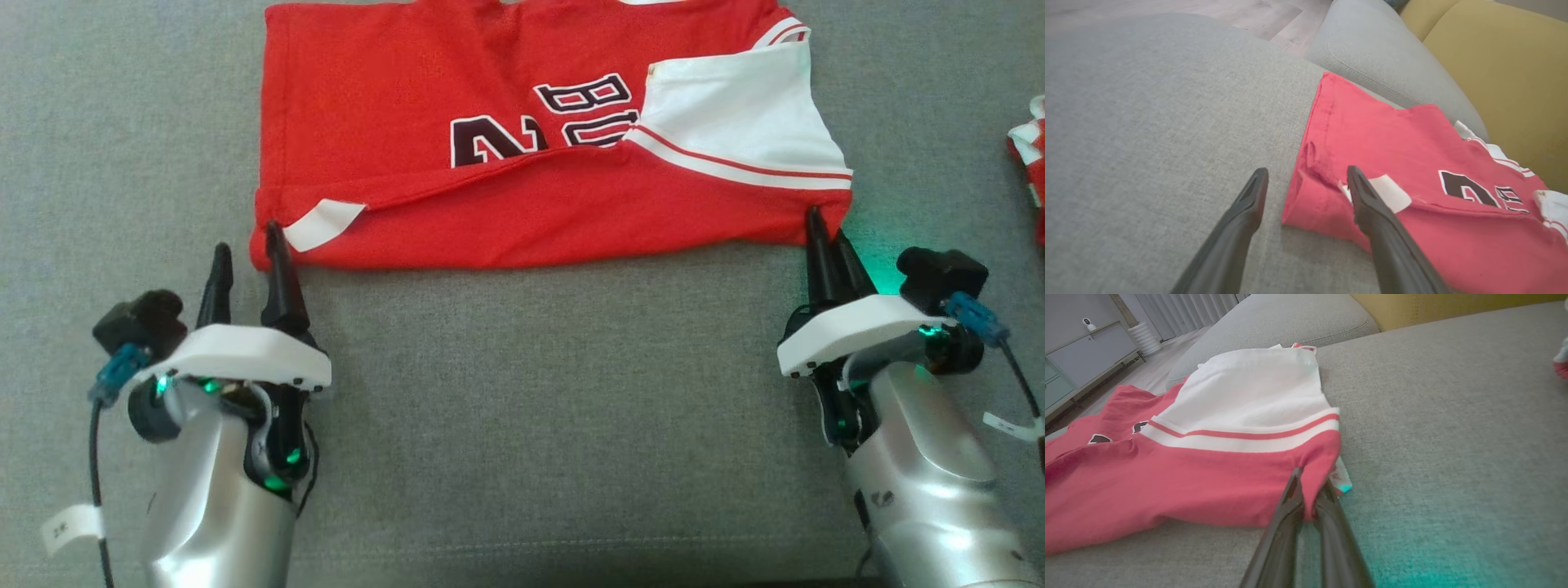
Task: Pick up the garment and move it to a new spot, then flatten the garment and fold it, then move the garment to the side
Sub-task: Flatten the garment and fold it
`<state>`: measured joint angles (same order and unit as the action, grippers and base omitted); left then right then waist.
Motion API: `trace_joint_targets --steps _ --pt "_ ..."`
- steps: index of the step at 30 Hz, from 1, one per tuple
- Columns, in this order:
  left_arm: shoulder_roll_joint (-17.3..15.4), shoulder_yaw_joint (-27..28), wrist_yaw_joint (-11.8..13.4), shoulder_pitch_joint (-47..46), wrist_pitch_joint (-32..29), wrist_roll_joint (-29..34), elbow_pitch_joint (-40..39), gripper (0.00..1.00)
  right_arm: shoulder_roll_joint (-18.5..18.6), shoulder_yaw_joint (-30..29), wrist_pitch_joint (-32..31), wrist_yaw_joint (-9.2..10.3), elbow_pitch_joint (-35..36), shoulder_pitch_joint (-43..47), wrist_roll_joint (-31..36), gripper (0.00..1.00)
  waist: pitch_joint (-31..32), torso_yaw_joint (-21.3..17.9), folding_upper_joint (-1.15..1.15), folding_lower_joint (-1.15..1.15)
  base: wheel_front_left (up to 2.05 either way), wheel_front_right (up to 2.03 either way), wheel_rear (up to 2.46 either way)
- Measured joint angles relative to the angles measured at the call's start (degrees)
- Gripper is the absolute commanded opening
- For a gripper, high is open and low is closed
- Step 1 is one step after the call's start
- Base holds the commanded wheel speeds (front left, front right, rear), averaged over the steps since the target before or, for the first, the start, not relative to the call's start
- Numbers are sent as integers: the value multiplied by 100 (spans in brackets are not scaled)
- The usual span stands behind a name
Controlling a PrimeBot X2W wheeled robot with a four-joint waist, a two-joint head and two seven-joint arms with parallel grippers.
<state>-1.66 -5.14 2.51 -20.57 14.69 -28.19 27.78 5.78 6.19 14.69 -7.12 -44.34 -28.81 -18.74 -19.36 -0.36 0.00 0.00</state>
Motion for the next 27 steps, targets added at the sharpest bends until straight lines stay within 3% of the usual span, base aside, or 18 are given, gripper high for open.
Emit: trace_joint_targets --steps 13,15,16,20,27 --pt "-32 -226 110 -477 108 -67 1093 100 -27 156 0 0 105 -139 -44 0 -142 -120 0 0 0 0 0" --pt "-68 -341 108 -588 137 -74 1258 7 -29 165 0 0 114 -140 -45 0 -143 -123 0 0 0 0 0" --pt "-85 -368 100 -621 140 -102 1335 0 -29 167 0 0 115 -140 -60 0 -132 -122 0 0 0 0 0" --pt "-115 -536 -91 -670 100 -252 1463 0 -30 167 -1 0 210 -136 -122 0 -4 -96 0 0 0 0 0" --pt "14 -176 -109 -472 1 -35 1225 0 -31 167 -1 0 271 -131 -197 0 462 -72 0 0 0 0 0"
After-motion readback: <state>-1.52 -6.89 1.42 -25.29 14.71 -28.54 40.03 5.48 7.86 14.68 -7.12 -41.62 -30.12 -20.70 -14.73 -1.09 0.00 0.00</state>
